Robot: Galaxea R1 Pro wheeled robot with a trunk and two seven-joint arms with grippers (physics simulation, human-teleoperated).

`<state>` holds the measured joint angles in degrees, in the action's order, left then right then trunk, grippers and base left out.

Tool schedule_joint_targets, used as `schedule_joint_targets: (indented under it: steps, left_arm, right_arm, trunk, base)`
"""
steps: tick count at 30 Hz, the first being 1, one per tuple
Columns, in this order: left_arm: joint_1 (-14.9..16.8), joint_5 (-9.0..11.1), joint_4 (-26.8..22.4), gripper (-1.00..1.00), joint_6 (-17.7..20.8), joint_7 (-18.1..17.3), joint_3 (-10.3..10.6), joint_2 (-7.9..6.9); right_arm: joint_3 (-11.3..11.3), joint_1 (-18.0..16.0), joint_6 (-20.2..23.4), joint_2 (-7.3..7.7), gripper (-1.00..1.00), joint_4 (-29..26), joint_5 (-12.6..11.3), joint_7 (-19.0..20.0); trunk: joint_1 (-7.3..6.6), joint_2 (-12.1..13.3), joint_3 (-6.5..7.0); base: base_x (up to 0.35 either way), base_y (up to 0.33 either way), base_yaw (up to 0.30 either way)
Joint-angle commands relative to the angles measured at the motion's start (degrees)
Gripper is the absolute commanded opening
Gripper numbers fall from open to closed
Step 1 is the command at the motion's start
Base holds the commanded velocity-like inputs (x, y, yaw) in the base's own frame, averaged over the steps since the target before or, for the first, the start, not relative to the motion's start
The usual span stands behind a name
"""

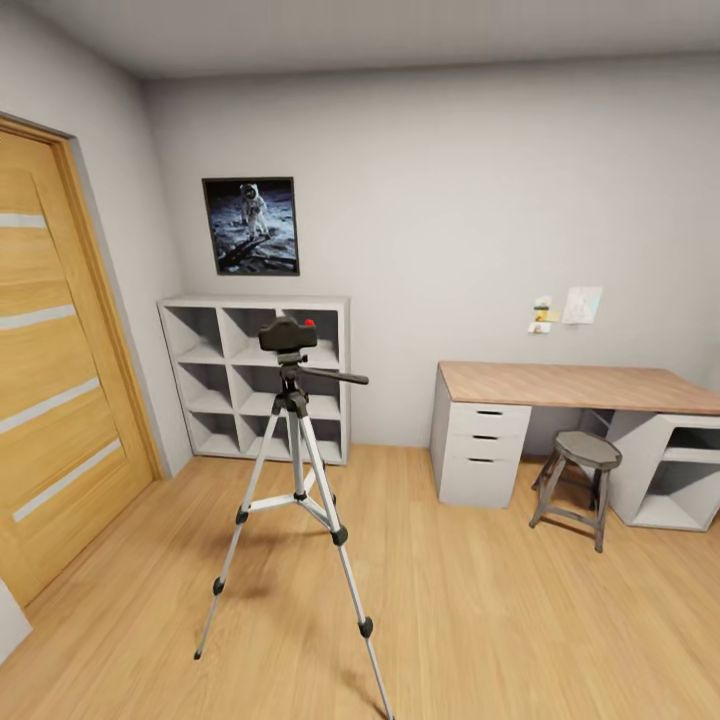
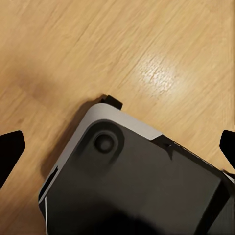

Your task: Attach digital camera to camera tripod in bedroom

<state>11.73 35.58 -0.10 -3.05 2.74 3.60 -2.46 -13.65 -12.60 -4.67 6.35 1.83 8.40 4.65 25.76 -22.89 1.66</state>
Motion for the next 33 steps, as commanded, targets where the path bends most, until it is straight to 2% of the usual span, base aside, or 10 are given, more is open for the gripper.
schedule_joint_targets:
  steps: [1, 16, 33]
  left_arm:
    - [-0.1, 0.3, 0.0, 1.00, -0.1, 0.2, 0.4, 0.07]
    - [-0.3, 0.0, -0.4, 1.00, -0.5, 0.2, 0.4, 0.09]
    - [-0.3, 0.0, -0.4, 1.00, -0.5, 0.2, 0.5, 0.04]
  right_arm:
    - [-0.5, -0.1, -0.3, 0.01, 1.00, 0.2, 0.6, 0.1]
    - [-0.5, -0.1, -0.3, -0.11, 1.00, 0.2, 0.6, 0.1]
    - [-0.5, -0.1, -0.3, -0.11, 1.00, 0.2, 0.6, 0.1]
  trunk:
    - [0.02, 0.0, 0.06]
    - [0.02, 0.0, 1.07]
    - [0.02, 0.0, 1.20]
  base:
    - [0.000, 0.000, 0.000]
    - [0.000, 0.000, 0.000]
    - [0.000, 0.000, 0.000]
